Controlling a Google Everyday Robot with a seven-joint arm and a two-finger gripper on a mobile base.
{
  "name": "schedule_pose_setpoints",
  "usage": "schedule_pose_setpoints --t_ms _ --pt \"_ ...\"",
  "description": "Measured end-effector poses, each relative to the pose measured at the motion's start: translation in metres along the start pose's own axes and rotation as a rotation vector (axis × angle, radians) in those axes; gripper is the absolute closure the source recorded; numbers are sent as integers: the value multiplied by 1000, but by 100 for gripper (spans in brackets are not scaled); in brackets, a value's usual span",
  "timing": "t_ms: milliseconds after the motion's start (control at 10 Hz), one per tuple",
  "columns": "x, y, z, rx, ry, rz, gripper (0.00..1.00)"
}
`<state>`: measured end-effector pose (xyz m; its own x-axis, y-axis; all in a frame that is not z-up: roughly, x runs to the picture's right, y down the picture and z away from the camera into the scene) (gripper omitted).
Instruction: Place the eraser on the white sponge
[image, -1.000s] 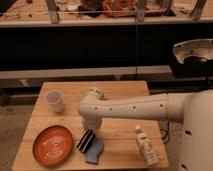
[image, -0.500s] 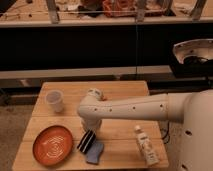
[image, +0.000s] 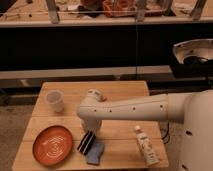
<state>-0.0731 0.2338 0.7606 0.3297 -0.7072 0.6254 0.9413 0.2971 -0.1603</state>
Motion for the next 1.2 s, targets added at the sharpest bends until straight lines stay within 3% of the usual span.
schedule_pose_setpoints --t_ms 200,600,1100,1200 --pt "0 0 0 8 -3 -1 96" --pt "2 0 -4 146 -65 -34 96" --pt "-2 3 -14 231 -156 -77 96" --pt "-6 3 -16 244 -193 -98 96"
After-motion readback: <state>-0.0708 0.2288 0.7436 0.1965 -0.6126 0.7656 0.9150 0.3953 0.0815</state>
